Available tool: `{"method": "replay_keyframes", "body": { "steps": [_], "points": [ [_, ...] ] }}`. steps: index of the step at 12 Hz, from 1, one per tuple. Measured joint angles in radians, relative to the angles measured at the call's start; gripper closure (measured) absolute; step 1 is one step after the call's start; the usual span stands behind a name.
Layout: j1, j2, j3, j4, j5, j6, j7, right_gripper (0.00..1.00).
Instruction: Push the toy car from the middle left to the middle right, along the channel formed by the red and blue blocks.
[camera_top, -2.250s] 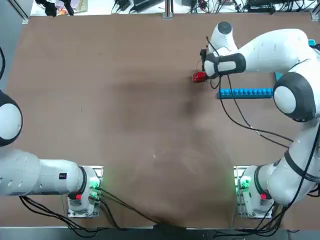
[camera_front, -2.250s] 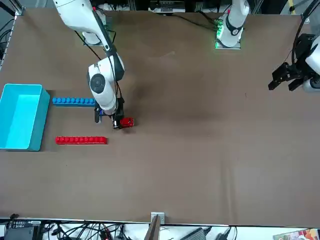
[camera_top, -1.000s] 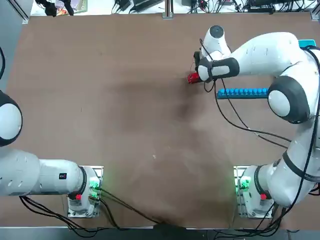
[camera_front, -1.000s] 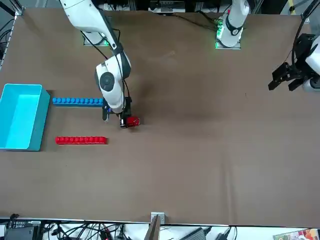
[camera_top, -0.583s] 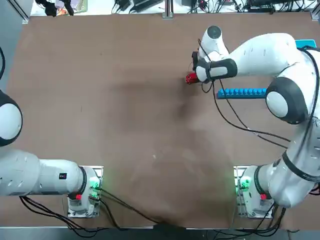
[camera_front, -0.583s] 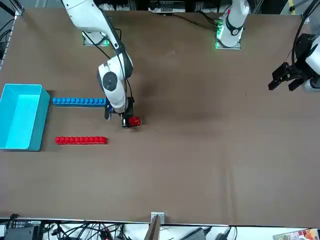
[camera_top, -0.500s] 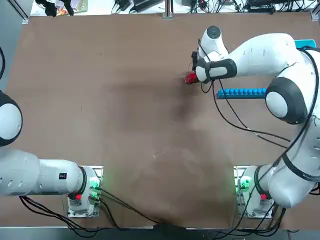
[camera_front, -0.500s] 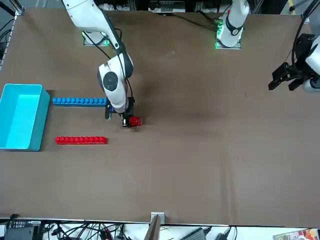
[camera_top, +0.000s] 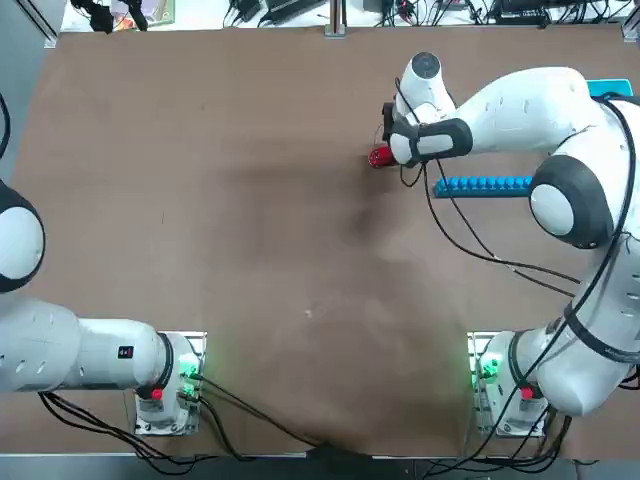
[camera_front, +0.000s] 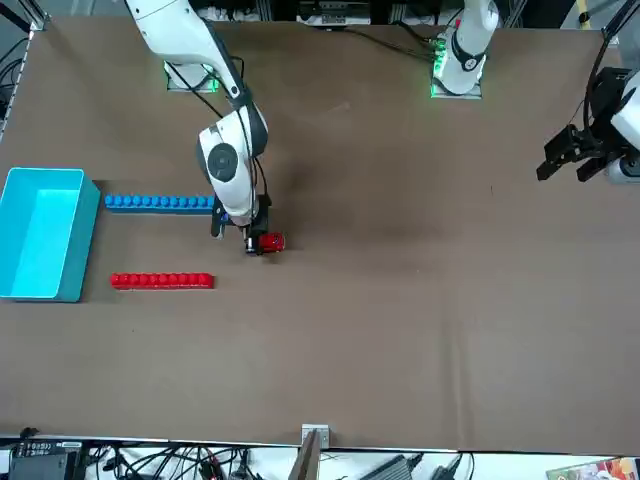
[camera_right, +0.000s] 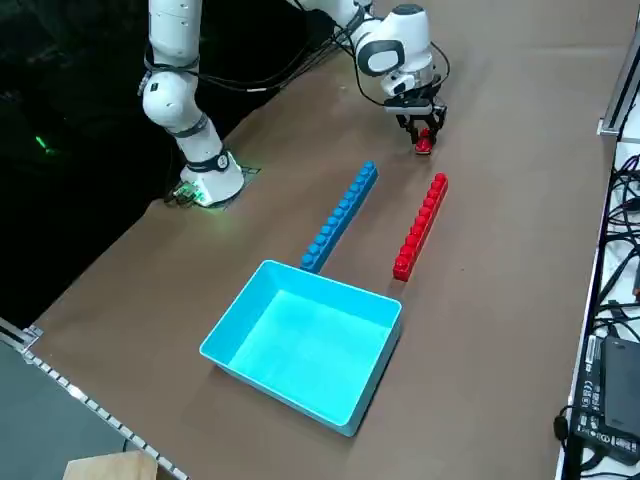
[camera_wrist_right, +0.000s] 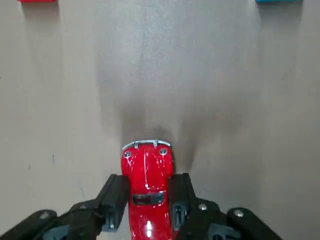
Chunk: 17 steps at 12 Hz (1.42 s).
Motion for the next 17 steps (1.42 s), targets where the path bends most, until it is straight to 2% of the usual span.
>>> {"method": "replay_keyframes", "body": {
  "steps": [17],
  "points": [
    [0.025,0.015,0.000,0.023,0.000,0.001,0.090,0.51]
  ]
}}
